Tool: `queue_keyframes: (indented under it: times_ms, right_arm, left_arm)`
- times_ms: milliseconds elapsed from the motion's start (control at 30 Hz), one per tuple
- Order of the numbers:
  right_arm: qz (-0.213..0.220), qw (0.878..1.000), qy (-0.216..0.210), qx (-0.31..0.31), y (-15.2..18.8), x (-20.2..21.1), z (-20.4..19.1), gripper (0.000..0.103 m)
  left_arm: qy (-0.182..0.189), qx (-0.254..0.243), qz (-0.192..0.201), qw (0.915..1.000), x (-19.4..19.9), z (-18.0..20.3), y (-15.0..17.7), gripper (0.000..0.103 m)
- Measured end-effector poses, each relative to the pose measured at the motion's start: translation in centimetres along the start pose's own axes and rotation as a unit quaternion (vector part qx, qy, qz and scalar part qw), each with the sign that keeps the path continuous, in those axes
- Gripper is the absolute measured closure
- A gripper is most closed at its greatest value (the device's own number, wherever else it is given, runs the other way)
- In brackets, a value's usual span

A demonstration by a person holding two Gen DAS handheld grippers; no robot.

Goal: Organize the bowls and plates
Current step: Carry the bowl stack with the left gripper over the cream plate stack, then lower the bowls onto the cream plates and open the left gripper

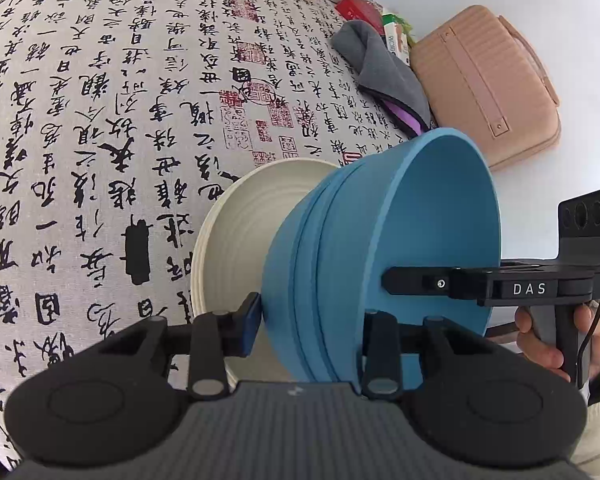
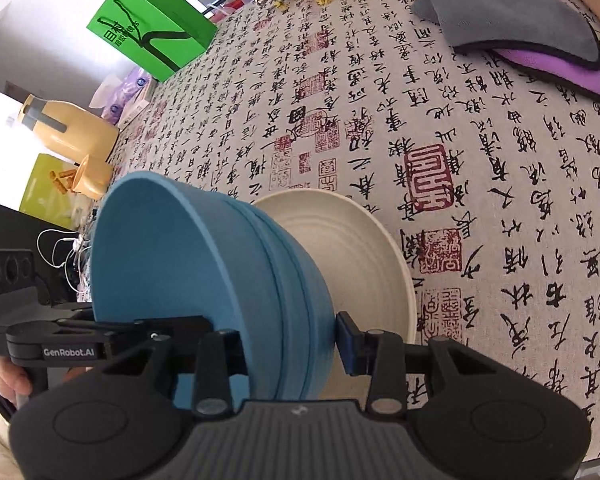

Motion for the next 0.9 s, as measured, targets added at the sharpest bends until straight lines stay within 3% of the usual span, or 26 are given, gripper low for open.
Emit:
queue_keyframes:
  times_ms: [133,267,500,567,633,667,733,900]
  right_arm:
    - [0.004,1.0,0.006,0.006,-0.2,-0.3,0.0,0.067]
    - [0.048,0.998,0.028,0.03,-0.4,0.4,-1.0,0.064]
    - [0.108,0.99,0.07,0.062,0.7,3.2,-2.2,0.05]
    - [0.138,0.985,0.079,0.067,1.5,4.5,-2.4,0.039]
    - [0.176,0.977,0.094,0.076,2.6,5.7,-2.8,0.037]
    - [0.195,0.972,0.106,0.081,3.1,6.3,-3.0,0.037]
    - [0.238,0.958,0.129,0.094,4.4,7.6,-4.0,0.036]
    - [0.371,0.904,0.151,0.15,9.0,10.2,-7.7,0.023]
  left_arm:
    - [-0.008,0.007,0.005,0.9999,-0.7,-0.2,-0.7,0.065]
    - [-0.015,-0.008,0.023,0.9996,0.1,0.5,-1.0,0.063]
    - [-0.019,-0.049,0.084,0.9951,5.5,1.0,0.9,0.047]
    - [-0.033,-0.075,0.114,0.9902,7.5,1.1,1.6,0.045]
    - [-0.075,-0.105,0.149,0.9803,9.3,1.4,2.6,0.043]
    - [-0.099,-0.126,0.173,0.9718,10.2,1.6,3.3,0.041]
    - [-0.148,-0.157,0.225,0.9502,11.9,1.8,4.7,0.027]
    - [-0.189,-0.186,0.316,0.911,14.9,1.3,8.8,0.014]
Point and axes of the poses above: each gripper's, at about its wrist camera, not at the fingertips, and x roughly against the way its jaws point, z to its right, y to its underside, the point moved 1 cm from there along -x, roughly the way its jaws point, and after that the axes turned 9 degrees about y, right-handed, at the moved point
